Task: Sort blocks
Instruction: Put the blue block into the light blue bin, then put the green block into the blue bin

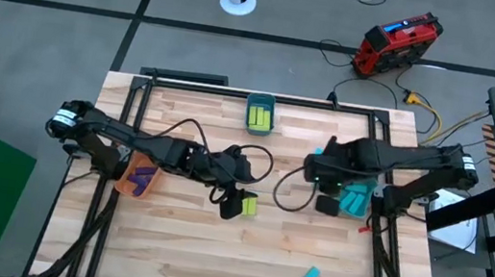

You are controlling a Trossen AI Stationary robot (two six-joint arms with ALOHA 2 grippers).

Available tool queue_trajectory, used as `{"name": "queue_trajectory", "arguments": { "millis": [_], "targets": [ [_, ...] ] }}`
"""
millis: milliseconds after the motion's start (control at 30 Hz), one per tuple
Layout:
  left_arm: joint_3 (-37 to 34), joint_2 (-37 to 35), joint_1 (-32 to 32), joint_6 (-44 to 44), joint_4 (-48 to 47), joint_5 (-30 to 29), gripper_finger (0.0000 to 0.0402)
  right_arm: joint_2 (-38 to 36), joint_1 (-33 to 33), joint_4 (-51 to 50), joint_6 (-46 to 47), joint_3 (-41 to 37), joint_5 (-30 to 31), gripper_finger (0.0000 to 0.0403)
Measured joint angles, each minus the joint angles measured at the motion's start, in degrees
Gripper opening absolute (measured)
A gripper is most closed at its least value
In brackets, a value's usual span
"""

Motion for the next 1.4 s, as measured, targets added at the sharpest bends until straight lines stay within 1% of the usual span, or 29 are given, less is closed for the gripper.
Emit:
{"name": "queue_trajectory", "arguments": {
  "millis": [67,200,267,500,567,733,867,1033,1133,1233,1400],
  "targets": [
    [0.00,0.00,0.00,-0.06,-0.37,0.02,0.0180,-0.13,-0.30,-6.45,0.50,-0.38,-0.41,0.0050],
    [0.00,0.00,0.00,-1.42,-0.83,0.26,0.0177,-2.52,-0.37,-4.96,2.18,-4.23,-1.68,0.0050],
    [0.00,0.00,0.00,-2.31,-1.21,0.33,0.0174,-3.42,-0.37,-6.28,6.25,-6.51,-1.57,0.0050],
    [0.00,0.00,0.00,-4.95,-3.87,0.39,0.0170,-8.09,-0.59,-6.26,23.06,-18.33,-1.55,0.0050],
    [0.00,0.00,0.00,-4.96,-4.02,0.38,0.0170,-9.69,-0.62,-5.18,27.80,-22.23,-0.19,0.0050],
    [0.00,0.00,0.00,-4.67,-4.04,0.39,0.0170,-14.55,-0.61,-0.34,33.51,-31.71,0.08,0.0050],
    [0.00,0.00,0.01,-3.87,-4.03,0.37,0.0170,-17.37,-0.63,3.33,37.34,-36.51,-0.37,0.0054],
    [0.00,0.00,0.04,-3.45,-4.02,0.37,0.0170,-18.54,-0.63,4.76,39.61,-38.02,-0.39,0.0118],
    [0.00,0.00,0.04,-3.45,-4.00,0.37,0.0170,-18.60,-0.63,4.68,40.00,-37.89,-0.39,0.0137],
    [0.00,0.00,0.04,-3.45,-4.02,0.37,0.0170,-18.60,-0.63,4.76,40.95,-37.22,-0.14,0.0134],
    [0.00,0.00,0.04,-3.75,-4.02,0.37,0.0170,-18.53,-0.63,4.76,42.25,-35.47,2.01,0.0098]
  ]
}}
